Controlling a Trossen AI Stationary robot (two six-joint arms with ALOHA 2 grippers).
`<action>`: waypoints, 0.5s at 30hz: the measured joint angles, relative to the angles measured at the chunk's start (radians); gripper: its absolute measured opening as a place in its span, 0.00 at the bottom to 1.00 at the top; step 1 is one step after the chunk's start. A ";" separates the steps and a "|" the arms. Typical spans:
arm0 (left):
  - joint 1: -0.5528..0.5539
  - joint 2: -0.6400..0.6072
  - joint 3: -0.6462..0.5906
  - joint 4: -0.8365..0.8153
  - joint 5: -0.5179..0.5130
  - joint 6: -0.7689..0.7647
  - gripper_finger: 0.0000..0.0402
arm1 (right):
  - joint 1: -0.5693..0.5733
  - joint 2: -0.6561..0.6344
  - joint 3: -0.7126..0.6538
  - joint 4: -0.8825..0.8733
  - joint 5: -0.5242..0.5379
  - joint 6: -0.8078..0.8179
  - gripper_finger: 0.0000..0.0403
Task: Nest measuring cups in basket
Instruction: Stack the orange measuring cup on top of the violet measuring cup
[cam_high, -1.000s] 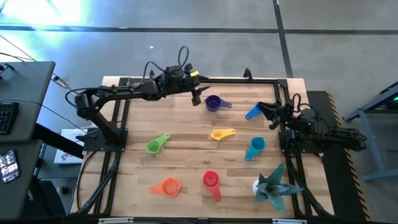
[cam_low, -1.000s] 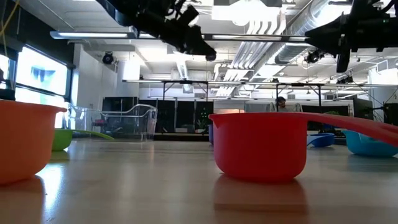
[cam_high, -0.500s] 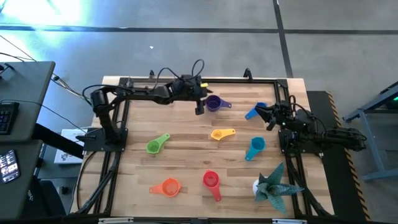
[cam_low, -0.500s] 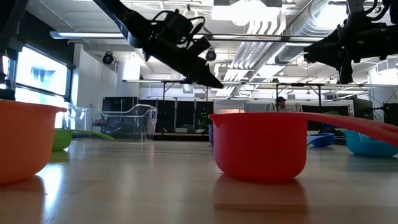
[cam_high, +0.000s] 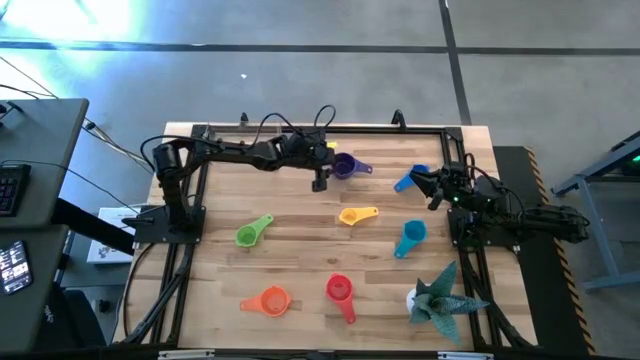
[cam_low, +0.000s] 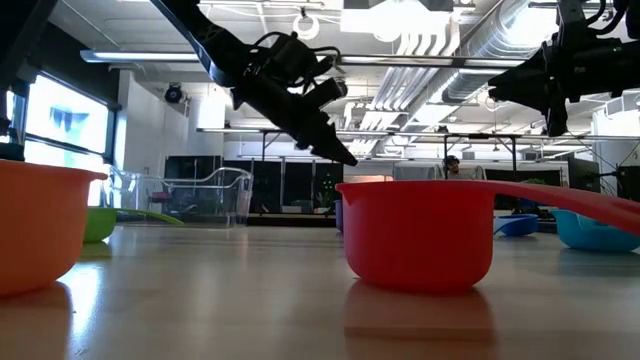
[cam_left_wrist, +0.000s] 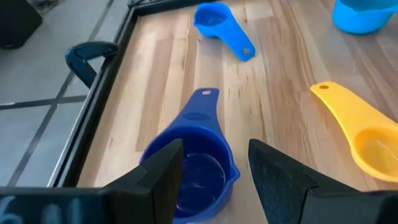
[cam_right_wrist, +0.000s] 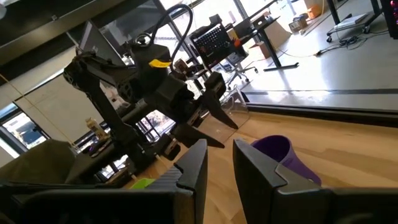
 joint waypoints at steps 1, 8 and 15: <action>0.001 0.000 0.000 -0.019 0.000 0.000 0.43 | 0.000 0.000 0.000 0.000 0.000 0.000 0.17; 0.000 0.000 0.000 -0.102 -0.003 0.000 0.43 | 0.000 0.000 0.000 0.000 0.000 0.000 0.17; 0.001 0.000 0.000 -0.109 -0.004 0.050 0.43 | 0.000 0.000 0.000 0.000 0.000 0.000 0.17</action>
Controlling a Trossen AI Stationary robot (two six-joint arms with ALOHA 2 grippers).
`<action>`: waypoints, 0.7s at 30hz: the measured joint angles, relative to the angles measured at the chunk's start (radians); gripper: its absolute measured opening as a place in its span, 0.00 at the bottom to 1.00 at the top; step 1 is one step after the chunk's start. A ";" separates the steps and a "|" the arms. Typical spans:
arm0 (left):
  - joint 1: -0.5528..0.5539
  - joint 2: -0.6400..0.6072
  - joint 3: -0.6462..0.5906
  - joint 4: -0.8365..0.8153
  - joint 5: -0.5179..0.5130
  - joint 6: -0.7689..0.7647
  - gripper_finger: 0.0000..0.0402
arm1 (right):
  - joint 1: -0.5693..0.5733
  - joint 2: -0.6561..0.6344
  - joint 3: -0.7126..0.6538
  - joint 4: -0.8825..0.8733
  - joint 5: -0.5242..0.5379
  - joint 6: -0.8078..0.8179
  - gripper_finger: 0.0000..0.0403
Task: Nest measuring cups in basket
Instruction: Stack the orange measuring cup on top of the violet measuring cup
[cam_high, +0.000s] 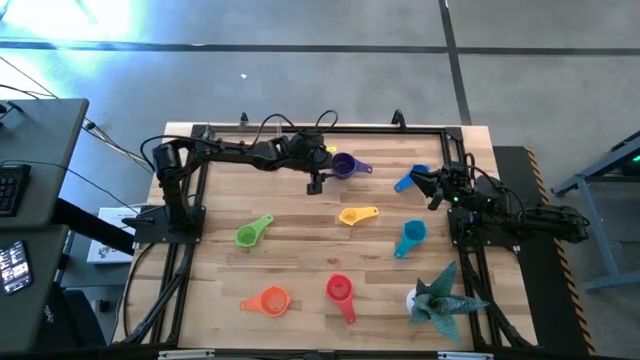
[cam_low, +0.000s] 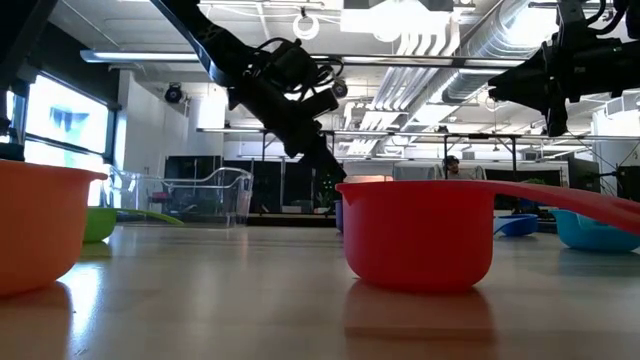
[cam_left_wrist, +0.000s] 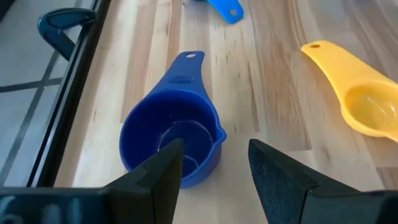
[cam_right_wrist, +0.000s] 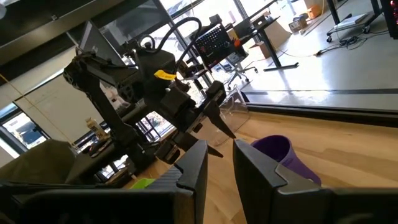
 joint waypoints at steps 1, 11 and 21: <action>0.000 0.000 0.000 -0.005 0.000 0.000 0.43 | 0.000 0.000 0.000 0.000 0.000 0.000 0.17; 0.002 0.000 0.000 -0.028 -0.001 0.002 0.43 | 0.000 0.000 0.000 0.000 0.000 0.000 0.17; -0.009 -0.015 0.045 -0.014 -0.010 -0.095 0.43 | 0.000 0.004 0.000 0.060 0.004 -0.001 0.17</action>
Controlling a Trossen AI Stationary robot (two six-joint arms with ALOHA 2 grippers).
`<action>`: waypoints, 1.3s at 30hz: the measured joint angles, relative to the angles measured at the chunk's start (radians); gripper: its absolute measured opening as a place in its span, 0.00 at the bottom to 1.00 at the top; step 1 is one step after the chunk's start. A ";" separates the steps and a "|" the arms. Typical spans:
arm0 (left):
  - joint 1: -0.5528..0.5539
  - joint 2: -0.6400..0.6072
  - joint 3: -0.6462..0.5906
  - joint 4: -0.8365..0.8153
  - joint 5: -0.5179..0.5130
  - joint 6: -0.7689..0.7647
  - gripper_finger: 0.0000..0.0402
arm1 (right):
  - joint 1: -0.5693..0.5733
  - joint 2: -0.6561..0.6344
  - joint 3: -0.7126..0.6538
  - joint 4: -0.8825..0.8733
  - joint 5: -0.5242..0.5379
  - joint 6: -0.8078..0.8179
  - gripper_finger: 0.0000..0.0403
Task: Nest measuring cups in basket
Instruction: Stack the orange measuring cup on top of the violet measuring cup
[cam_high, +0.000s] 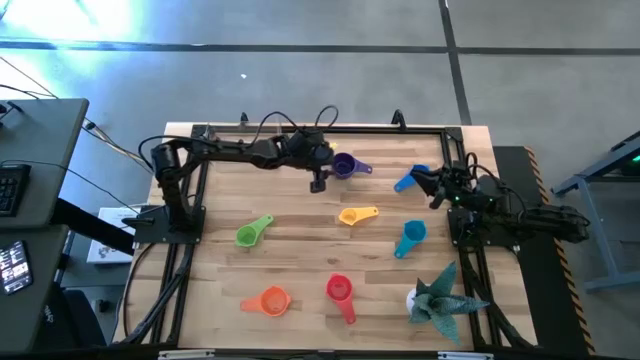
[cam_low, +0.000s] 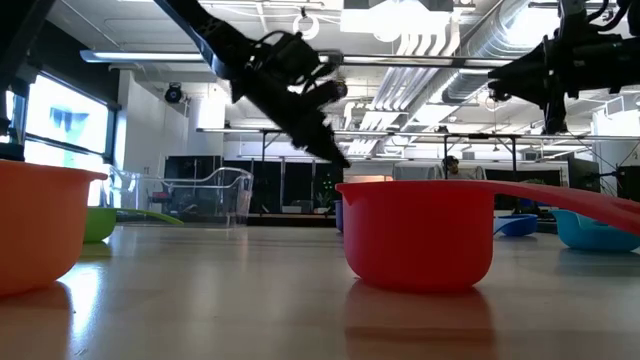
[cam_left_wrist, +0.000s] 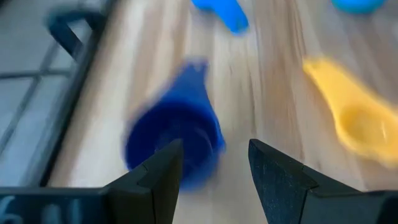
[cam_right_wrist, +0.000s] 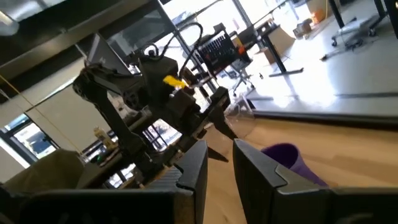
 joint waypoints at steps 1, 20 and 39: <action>0.000 -0.006 0.015 -0.004 -0.001 -0.007 0.43 | 0.000 0.004 0.000 0.016 0.006 -0.012 0.17; 0.022 -0.030 0.134 -0.176 -0.051 -0.098 0.43 | 0.000 0.158 0.000 0.132 0.005 -0.055 0.17; -0.199 -0.236 0.133 -0.770 -0.119 -0.402 0.43 | -0.001 0.161 0.000 0.100 0.000 -0.063 0.17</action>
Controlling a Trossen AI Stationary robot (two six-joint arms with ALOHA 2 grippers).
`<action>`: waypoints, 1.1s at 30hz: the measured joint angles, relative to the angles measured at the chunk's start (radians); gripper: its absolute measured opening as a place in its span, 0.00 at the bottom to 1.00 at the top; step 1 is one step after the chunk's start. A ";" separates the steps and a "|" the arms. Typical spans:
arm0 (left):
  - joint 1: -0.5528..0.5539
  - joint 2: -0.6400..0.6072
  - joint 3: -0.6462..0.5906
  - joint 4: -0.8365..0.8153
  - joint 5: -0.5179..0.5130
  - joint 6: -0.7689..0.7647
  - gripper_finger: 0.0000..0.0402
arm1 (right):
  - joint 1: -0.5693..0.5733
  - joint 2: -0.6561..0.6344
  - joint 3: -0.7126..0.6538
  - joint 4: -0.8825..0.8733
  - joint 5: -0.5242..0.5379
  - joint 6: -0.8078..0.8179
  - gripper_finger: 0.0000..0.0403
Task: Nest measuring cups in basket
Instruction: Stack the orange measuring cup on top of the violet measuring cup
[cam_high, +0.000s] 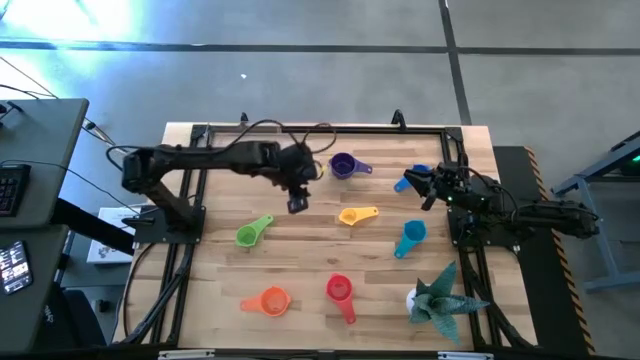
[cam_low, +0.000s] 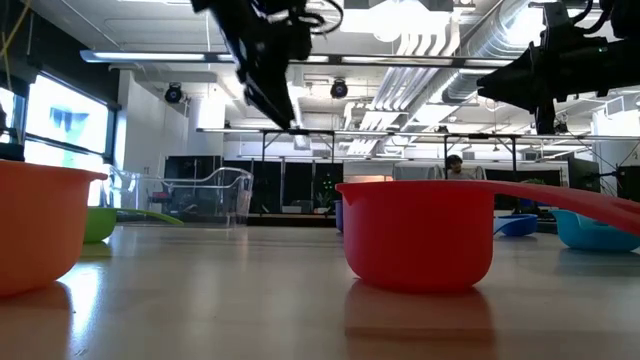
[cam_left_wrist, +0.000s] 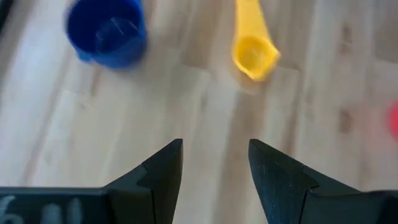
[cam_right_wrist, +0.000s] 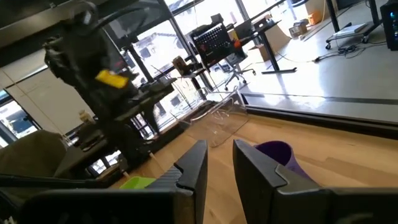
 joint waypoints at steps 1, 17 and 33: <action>-0.019 -0.013 0.000 -0.013 -0.001 -0.024 0.43 | 0.000 0.000 0.000 0.000 0.000 0.000 0.17; -0.353 -0.114 -0.134 -0.057 -0.002 -0.325 0.43 | 0.000 0.000 0.000 -0.006 -0.040 0.026 0.17; -0.633 -0.113 -0.193 -0.045 -0.028 -0.402 0.43 | 0.000 0.000 0.000 -0.024 -0.041 0.034 0.17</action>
